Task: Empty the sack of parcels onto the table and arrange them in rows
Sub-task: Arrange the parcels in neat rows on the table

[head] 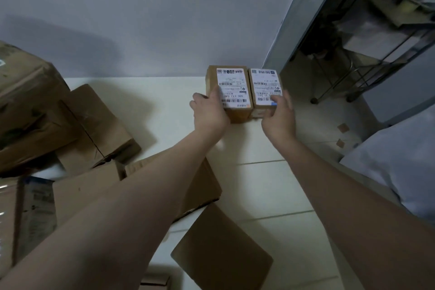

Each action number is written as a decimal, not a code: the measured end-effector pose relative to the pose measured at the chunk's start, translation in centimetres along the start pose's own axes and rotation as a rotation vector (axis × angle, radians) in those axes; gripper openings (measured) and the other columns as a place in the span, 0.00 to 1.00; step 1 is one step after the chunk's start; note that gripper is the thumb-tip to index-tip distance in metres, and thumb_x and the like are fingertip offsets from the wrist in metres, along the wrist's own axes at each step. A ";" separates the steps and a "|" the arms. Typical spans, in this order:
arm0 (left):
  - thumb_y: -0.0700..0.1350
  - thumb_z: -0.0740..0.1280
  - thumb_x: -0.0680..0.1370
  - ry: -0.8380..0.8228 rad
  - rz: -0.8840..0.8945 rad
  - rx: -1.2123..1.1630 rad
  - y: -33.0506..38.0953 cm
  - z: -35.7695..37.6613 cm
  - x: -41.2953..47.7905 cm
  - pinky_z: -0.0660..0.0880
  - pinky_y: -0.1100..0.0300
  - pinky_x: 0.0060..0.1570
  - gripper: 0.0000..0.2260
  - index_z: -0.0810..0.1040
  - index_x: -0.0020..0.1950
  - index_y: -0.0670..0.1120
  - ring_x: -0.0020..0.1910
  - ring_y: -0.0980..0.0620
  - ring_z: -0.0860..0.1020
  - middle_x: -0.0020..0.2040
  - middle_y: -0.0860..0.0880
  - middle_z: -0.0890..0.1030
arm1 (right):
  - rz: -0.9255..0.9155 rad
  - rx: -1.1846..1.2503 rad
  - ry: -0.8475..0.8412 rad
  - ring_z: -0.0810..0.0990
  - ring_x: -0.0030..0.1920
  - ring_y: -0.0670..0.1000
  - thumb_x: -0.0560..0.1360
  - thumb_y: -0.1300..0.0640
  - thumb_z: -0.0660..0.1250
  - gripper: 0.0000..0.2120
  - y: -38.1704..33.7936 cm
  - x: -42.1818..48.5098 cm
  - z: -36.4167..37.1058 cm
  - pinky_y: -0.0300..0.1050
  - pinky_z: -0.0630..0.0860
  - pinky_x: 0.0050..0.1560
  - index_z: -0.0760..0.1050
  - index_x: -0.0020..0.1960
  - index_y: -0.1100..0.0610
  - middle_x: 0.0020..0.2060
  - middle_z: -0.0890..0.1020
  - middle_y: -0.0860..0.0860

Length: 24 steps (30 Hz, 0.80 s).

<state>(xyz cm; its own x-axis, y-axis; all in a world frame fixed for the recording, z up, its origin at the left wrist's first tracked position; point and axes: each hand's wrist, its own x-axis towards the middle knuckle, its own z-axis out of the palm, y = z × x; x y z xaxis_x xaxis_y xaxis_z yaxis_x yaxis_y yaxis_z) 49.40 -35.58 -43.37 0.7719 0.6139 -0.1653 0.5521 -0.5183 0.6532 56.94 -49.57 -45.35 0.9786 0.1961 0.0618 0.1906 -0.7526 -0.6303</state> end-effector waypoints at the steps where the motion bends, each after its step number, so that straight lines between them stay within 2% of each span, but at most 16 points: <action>1: 0.35 0.61 0.75 0.013 0.017 -0.038 0.0 0.2 0.4 0.67 0.56 0.54 0.29 0.62 0.75 0.51 0.64 0.40 0.64 0.65 0.40 0.64 | -0.009 -0.001 -0.037 0.59 0.76 0.51 0.79 0.65 0.58 0.20 0.0 1.0 0.0 0.31 0.57 0.60 0.69 0.70 0.58 0.79 0.55 0.51; 4: 0.39 0.64 0.76 -0.018 0.085 -0.065 -0.2 0.2 0.5 0.66 0.51 0.65 0.30 0.59 0.77 0.51 0.70 0.40 0.60 0.72 0.40 0.60 | -0.034 -0.018 -0.117 0.49 0.79 0.54 0.78 0.66 0.57 0.22 -0.4 2.9 0.0 0.34 0.51 0.69 0.67 0.72 0.58 0.79 0.52 0.50; 6: 0.42 0.64 0.77 -0.022 0.113 -0.040 -0.6 -0.2 -0.2 0.64 0.47 0.67 0.32 0.56 0.78 0.51 0.74 0.40 0.55 0.76 0.41 0.57 | -0.052 -0.072 -0.104 0.44 0.79 0.56 0.78 0.64 0.58 0.23 -1.0 2.4 0.0 0.40 0.50 0.73 0.66 0.72 0.57 0.79 0.50 0.51; 9: 0.43 0.66 0.77 0.040 0.141 0.036 -1.5 -1.9 -2.8 0.62 0.49 0.69 0.32 0.56 0.78 0.50 0.76 0.42 0.51 0.77 0.40 0.54 | -0.115 -0.109 -0.040 0.46 0.78 0.59 0.77 0.61 0.63 0.21 -2.6 -1.2 0.2 0.47 0.54 0.73 0.68 0.70 0.57 0.79 0.50 0.54; 11: 0.45 0.67 0.77 0.085 0.175 0.148 -2.6 -3.3 -4.7 0.56 0.50 0.73 0.33 0.56 0.79 0.48 0.76 0.40 0.50 0.77 0.39 0.55 | -0.148 -0.102 -0.084 0.49 0.77 0.60 0.77 0.58 0.65 0.21 -3.8 -4.5 0.8 0.49 0.53 0.74 0.70 0.69 0.56 0.78 0.52 0.54; 16: 0.49 0.68 0.76 0.287 0.182 0.397 -6.4 -10.6 -10.0 0.45 0.44 0.76 0.33 0.57 0.78 0.49 0.78 0.39 0.47 0.78 0.40 0.54 | -0.357 -0.100 -0.240 0.54 0.74 0.59 0.76 0.55 0.66 0.21 -8.9 -12.6 2.3 0.53 0.57 0.74 0.71 0.69 0.53 0.76 0.56 0.54; 18: 0.47 0.69 0.74 0.443 0.211 0.439 -8.3 -14.2 -11.6 0.43 0.42 0.76 0.33 0.60 0.77 0.48 0.77 0.38 0.50 0.77 0.40 0.56 | -0.448 -0.107 -0.287 0.53 0.75 0.58 0.75 0.53 0.66 0.22 -11.8 -15.2 2.9 0.55 0.57 0.74 0.70 0.69 0.51 0.76 0.56 0.54; 20: 0.45 0.69 0.73 0.624 0.229 0.402 -10.8 -17.8 -12.9 0.46 0.39 0.75 0.32 0.63 0.75 0.47 0.76 0.38 0.54 0.75 0.40 0.59 | -0.558 -0.107 -0.315 0.52 0.75 0.59 0.74 0.51 0.66 0.24 -15.0 -18.2 3.7 0.60 0.57 0.73 0.69 0.69 0.51 0.76 0.56 0.54; 22: 0.42 0.66 0.74 0.710 0.137 0.393 -13.9 -21.2 -14.2 0.46 0.37 0.74 0.30 0.62 0.75 0.48 0.75 0.38 0.54 0.75 0.40 0.59 | -0.680 -0.153 -0.407 0.46 0.76 0.59 0.73 0.48 0.65 0.27 -18.4 -21.8 4.5 0.64 0.52 0.74 0.66 0.71 0.50 0.77 0.51 0.53; 24: 0.41 0.63 0.75 0.645 -0.052 0.464 -17.3 -24.6 -15.6 0.44 0.33 0.73 0.29 0.59 0.76 0.51 0.77 0.38 0.49 0.77 0.41 0.54 | -0.841 -0.246 -0.525 0.38 0.77 0.58 0.73 0.46 0.65 0.28 -21.5 -25.7 5.5 0.69 0.43 0.73 0.65 0.72 0.49 0.78 0.43 0.49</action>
<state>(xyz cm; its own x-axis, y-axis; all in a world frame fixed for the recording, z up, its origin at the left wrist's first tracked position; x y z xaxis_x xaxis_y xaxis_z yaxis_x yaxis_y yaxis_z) 20.06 -21.57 -33.90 0.4853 0.7940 0.3661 0.7666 -0.5877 0.2586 27.28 -34.97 -37.61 0.3742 0.9270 0.0265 0.8689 -0.3405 -0.3592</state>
